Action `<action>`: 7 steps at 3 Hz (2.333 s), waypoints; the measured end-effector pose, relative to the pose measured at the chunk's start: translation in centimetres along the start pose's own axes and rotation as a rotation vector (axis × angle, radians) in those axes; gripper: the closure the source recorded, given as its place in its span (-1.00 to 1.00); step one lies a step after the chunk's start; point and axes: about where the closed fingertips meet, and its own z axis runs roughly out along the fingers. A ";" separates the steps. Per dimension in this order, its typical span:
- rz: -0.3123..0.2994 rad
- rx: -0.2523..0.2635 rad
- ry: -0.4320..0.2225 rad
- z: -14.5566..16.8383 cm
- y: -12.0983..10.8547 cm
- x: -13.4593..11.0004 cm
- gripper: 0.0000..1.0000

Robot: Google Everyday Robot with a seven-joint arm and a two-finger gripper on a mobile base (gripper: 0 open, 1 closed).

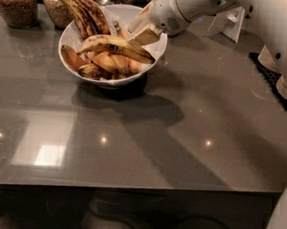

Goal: Pick banana from white bowl

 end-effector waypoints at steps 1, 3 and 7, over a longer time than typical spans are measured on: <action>0.004 -0.041 -0.003 1.4 0.3 0.2 0.06; 0.007 -0.092 -0.011 0.9 0.8 -0.5 -0.30; 0.047 -0.115 0.047 0.3 0.8 0.7 -0.12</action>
Offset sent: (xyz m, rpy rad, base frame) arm -0.0068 0.0133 -0.0160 0.0014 0.1012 0.0756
